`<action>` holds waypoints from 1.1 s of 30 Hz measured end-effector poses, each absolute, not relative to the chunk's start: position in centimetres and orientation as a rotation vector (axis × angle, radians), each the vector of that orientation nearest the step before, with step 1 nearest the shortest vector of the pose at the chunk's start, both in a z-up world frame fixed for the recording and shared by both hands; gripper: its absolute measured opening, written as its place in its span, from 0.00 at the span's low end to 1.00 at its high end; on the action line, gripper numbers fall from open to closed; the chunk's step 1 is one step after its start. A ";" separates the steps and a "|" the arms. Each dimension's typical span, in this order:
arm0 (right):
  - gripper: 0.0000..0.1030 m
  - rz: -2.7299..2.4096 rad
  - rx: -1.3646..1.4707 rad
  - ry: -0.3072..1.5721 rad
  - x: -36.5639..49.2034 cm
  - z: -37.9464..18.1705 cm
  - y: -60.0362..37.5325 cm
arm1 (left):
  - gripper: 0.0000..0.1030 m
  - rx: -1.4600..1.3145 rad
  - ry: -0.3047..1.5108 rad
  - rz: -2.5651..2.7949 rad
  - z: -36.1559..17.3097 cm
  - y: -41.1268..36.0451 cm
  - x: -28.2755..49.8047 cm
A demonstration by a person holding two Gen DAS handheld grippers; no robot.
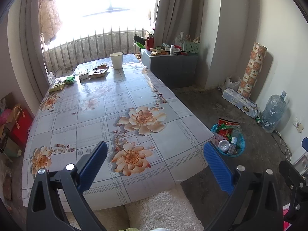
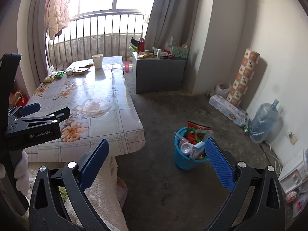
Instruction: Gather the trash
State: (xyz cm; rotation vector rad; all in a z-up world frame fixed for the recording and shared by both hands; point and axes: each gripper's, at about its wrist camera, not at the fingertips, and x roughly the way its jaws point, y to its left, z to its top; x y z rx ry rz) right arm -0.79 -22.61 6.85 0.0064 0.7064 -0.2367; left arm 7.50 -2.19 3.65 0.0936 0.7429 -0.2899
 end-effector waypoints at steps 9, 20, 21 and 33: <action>0.93 -0.222 0.002 0.708 -0.7 6.8 -22.8 | 0.95 0.072 0.744 -0.271 3.8 -1.5 7.2; 0.93 -0.179 -0.011 0.710 -0.6 6.5 -21.7 | 0.95 0.063 0.771 -0.259 3.4 -0.9 7.2; 0.93 -0.173 -0.014 0.709 -0.7 6.5 -21.5 | 0.95 0.063 0.772 -0.257 3.4 -0.9 7.1; 0.93 -0.154 -0.041 0.705 -0.7 6.6 -20.9 | 0.95 0.058 0.781 -0.252 3.3 -0.6 7.1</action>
